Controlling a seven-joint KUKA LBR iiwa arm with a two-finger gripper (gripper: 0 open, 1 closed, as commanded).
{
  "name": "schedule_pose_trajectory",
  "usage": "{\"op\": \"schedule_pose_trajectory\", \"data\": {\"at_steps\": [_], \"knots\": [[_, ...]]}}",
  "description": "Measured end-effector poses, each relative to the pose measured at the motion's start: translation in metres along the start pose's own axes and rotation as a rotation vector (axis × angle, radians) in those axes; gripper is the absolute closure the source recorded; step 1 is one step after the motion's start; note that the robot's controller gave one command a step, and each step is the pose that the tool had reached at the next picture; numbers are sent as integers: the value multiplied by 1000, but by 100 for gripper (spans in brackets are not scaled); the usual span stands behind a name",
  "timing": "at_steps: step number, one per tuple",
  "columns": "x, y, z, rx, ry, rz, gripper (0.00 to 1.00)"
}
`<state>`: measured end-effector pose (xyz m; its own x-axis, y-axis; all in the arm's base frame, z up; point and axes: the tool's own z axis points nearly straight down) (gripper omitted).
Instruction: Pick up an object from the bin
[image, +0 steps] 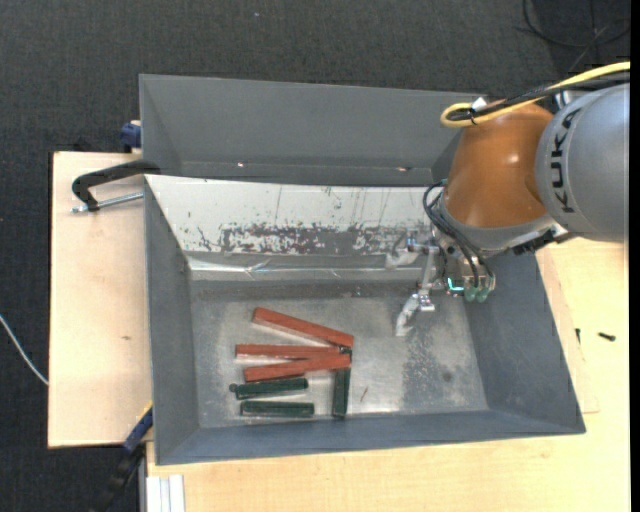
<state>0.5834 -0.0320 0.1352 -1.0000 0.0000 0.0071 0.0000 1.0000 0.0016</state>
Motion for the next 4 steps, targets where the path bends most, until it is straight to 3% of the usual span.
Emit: {"op": "schedule_pose_trajectory", "data": {"at_steps": [1,2,3,4], "knots": [[-2,0,-5,1,-8,-1,0],[2,42,28,1,-12,64,0],[-4,93,57,-1,-1,3,100],[-4,93,57,-1,-2,3,100]]}}
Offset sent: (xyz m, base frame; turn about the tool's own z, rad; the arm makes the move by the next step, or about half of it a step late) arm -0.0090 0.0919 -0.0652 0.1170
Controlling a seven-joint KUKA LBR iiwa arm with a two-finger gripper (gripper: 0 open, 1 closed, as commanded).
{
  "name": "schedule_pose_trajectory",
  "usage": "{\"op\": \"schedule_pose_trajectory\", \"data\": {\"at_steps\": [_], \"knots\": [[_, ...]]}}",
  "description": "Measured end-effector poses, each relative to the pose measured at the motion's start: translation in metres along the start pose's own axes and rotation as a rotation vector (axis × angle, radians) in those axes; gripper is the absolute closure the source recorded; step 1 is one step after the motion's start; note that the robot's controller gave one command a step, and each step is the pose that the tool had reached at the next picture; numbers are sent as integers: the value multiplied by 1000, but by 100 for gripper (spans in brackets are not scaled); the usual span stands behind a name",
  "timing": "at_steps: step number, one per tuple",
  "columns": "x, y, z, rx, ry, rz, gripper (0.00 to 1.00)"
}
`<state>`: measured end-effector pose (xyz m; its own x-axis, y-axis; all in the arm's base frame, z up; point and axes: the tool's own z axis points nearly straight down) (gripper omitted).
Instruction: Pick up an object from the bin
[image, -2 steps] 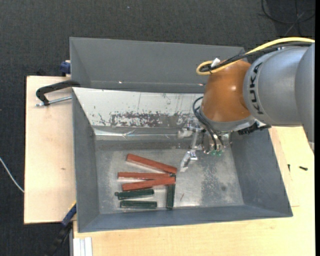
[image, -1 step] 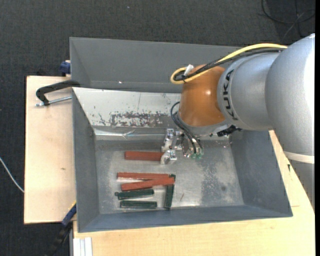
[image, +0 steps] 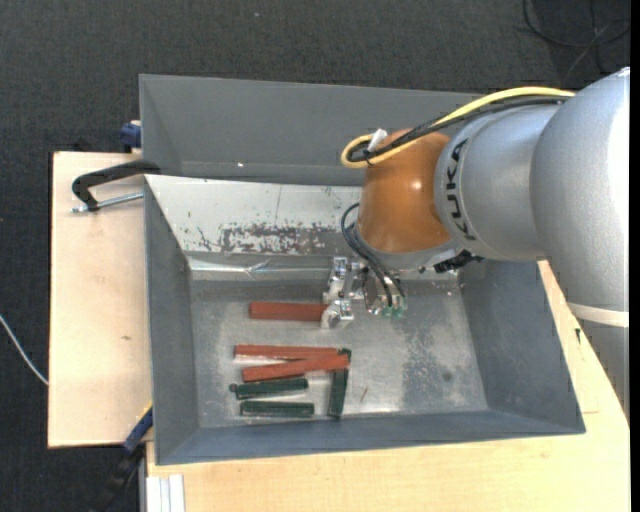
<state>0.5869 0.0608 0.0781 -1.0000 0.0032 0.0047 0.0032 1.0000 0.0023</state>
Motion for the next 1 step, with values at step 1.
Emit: {"op": "schedule_pose_trajectory", "data": {"at_steps": [1], "knots": [[3,9,-206,-1,-14,51,100]]}}
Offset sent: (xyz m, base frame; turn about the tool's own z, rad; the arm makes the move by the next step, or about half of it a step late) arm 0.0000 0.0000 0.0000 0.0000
